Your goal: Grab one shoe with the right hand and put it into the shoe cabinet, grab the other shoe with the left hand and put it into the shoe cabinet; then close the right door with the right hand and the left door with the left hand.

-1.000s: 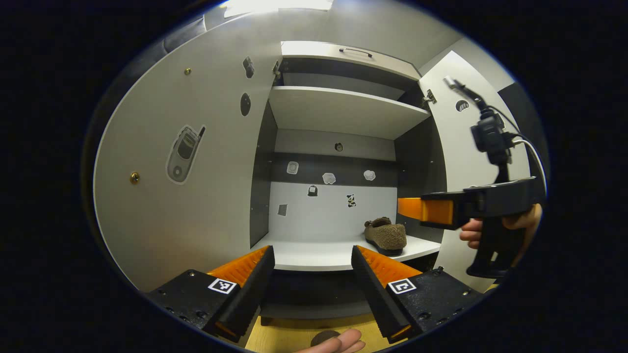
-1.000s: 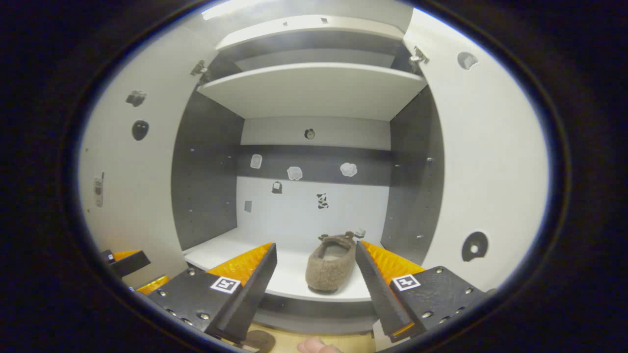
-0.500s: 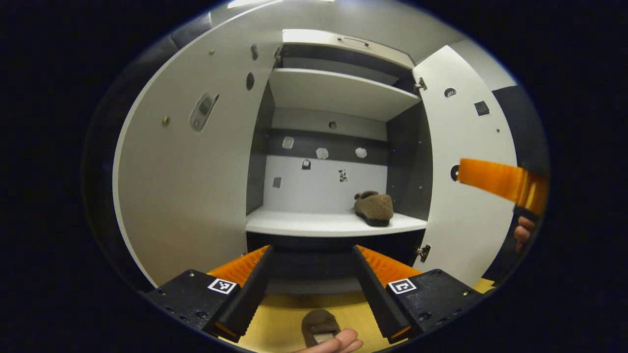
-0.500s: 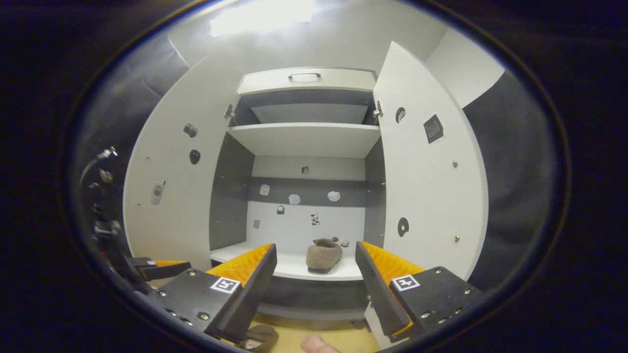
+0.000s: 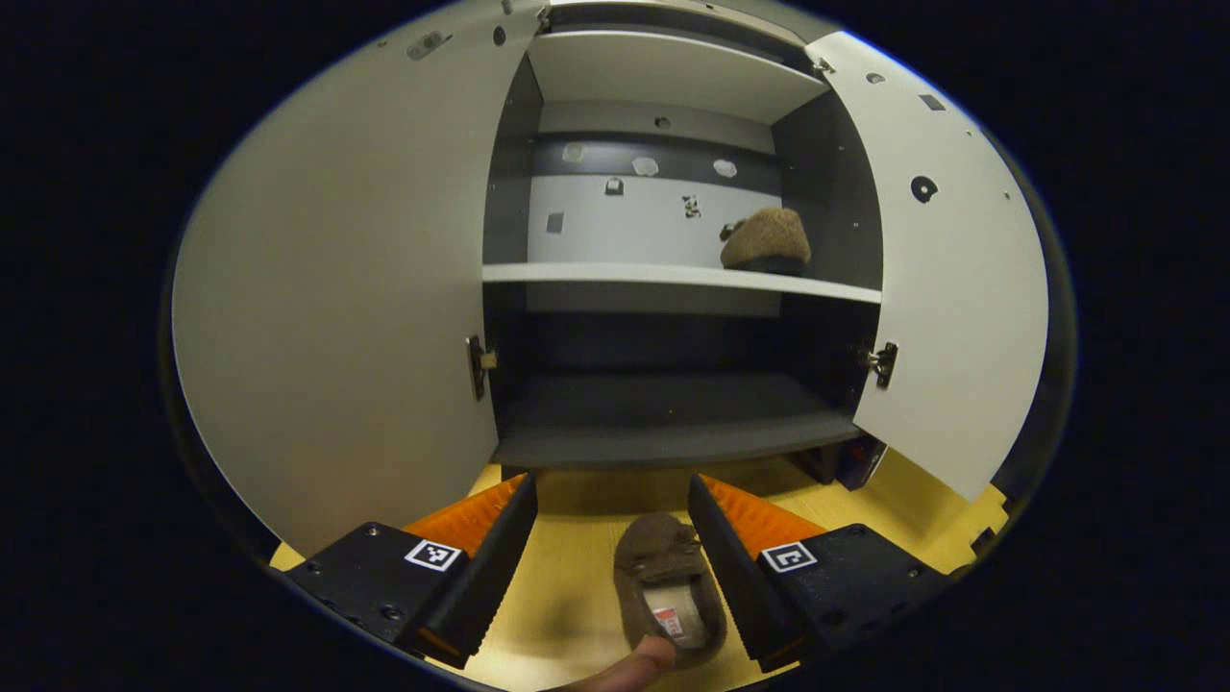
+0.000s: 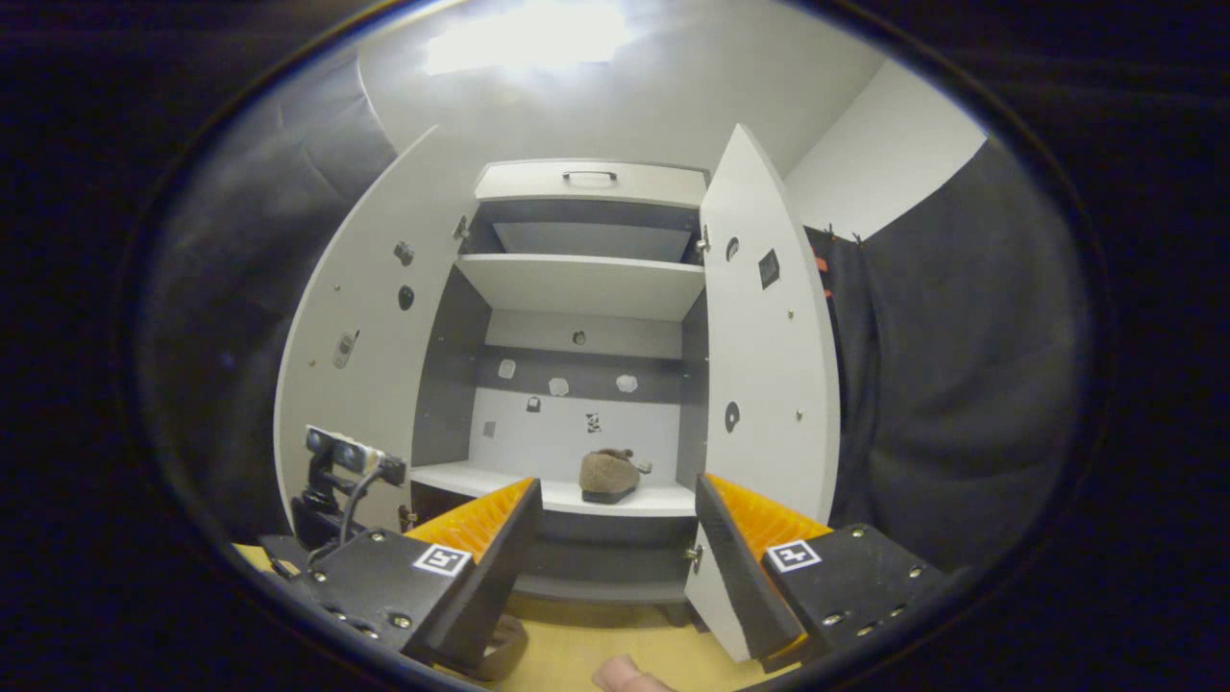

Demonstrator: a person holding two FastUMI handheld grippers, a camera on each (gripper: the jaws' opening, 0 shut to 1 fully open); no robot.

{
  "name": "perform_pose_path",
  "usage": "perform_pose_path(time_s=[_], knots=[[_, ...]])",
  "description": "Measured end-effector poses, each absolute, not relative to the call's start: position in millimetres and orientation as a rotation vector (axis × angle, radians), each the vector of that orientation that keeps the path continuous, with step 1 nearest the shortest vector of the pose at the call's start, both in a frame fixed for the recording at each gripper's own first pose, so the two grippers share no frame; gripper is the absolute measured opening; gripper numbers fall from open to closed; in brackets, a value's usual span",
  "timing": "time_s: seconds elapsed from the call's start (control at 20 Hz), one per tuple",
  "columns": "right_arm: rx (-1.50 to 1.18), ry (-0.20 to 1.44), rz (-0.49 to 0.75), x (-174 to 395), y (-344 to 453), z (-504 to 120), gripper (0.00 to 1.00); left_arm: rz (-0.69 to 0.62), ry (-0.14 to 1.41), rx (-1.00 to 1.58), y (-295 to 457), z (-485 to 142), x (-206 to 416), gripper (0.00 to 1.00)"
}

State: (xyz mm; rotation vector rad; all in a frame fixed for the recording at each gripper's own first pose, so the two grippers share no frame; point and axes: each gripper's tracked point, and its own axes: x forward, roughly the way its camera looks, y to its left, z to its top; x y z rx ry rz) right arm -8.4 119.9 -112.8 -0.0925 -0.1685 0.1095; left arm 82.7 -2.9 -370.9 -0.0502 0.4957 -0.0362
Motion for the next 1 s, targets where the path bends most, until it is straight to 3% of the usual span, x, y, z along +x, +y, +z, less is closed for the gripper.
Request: perform_pose_path(time_s=[0.3,0.55,0.7,0.75,0.85,0.95,1.0], knots=[[-0.073,-0.115,0.113,-9,115,-144,0.96,-0.054,0.720,-0.072,-9,-461,61,0.98],[-0.035,-0.077,0.123,-3,110,-164,0.96,-0.075,0.738,-0.073,-14,-476,52,0.98],[-0.023,-0.058,0.122,0,107,-174,0.96,-0.055,0.850,-0.073,-13,-502,44,0.92],[-0.016,-0.053,0.125,0,106,-176,0.96,-0.059,0.911,-0.068,-12,-514,40,0.87],[0.000,-0.048,0.136,-1,107,-179,0.96,-0.116,0.929,-0.153,-24,-521,43,0.67],[0.008,-0.041,0.143,-1,107,-181,0.96,-0.078,0.914,-0.149,-15,-521,44,0.23],[0.008,-0.039,0.142,-1,105,-182,0.96,-0.066,0.914,-0.126,-11,-519,43,0.08]])
